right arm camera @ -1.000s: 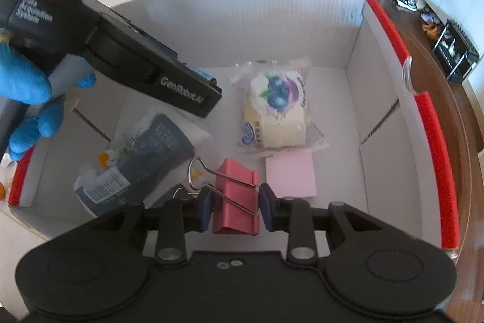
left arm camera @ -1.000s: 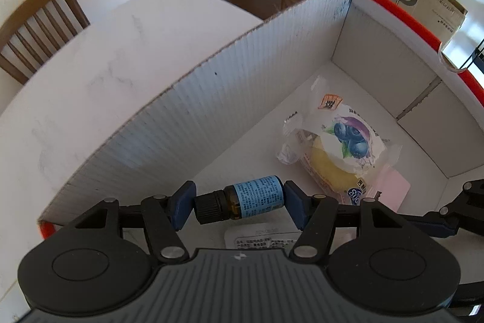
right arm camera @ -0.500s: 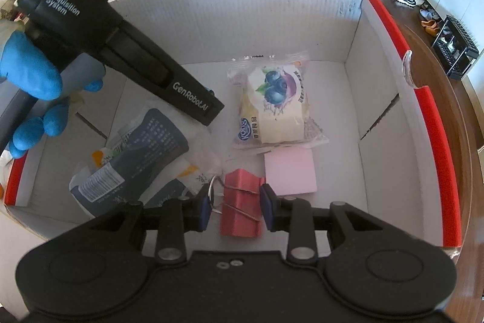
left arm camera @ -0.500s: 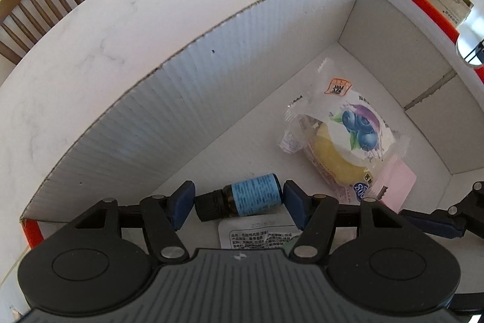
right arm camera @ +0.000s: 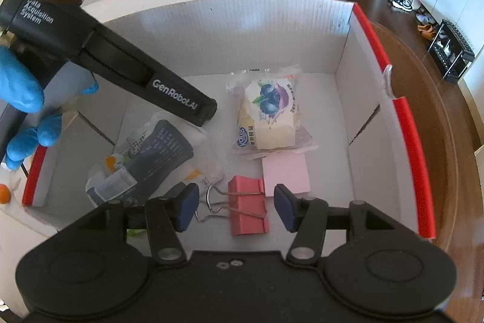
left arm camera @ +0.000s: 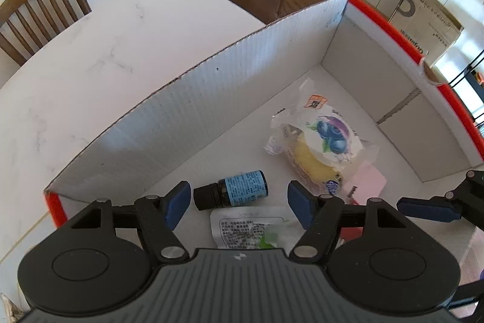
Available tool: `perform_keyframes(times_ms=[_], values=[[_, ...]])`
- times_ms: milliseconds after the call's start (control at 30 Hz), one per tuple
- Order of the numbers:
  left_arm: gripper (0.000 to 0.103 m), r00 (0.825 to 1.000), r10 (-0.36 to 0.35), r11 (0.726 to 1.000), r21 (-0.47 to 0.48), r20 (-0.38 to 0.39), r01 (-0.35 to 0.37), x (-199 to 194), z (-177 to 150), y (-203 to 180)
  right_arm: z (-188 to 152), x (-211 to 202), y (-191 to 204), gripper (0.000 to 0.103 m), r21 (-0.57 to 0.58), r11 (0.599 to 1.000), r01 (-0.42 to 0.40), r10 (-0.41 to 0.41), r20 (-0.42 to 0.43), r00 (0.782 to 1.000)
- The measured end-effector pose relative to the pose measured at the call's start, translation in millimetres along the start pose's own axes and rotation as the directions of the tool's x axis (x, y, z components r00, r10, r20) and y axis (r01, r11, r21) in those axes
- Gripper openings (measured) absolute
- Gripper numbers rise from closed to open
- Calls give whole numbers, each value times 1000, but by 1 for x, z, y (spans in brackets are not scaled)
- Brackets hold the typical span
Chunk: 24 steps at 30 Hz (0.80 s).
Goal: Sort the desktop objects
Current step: 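Open the left tool releasing the bottle while the right tool releases the pink clip, then withdraw both tools from the box back to the placemat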
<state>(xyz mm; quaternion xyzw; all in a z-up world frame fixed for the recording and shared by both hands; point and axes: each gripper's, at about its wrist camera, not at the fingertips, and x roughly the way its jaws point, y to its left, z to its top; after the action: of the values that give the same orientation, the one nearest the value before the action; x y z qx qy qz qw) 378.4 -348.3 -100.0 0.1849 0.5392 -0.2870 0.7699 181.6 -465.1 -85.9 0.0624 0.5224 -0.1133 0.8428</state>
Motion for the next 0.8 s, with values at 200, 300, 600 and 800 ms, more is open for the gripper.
perform_keyframes(times_ms=[200, 300, 600, 800], values=[[70, 998, -17, 1000, -14, 54, 18, -17, -1, 0, -3, -25, 0, 67, 5, 1000, -7, 6, 45, 999], [70, 996, -27, 999, -18, 83, 29, -24, -5, 2, -4, -39, 1, 68, 0, 1000, -17, 17, 76, 997], [70, 985, -67, 997, -33, 160, 73, -74, -46, 25, -7, -66, 8, 69, 7, 999, -42, 40, 128, 991], [70, 972, -83, 994, -44, 219, 95, -106, -69, 31, -10, -77, 18, 71, -5, 998, -57, 57, 160, 985]])
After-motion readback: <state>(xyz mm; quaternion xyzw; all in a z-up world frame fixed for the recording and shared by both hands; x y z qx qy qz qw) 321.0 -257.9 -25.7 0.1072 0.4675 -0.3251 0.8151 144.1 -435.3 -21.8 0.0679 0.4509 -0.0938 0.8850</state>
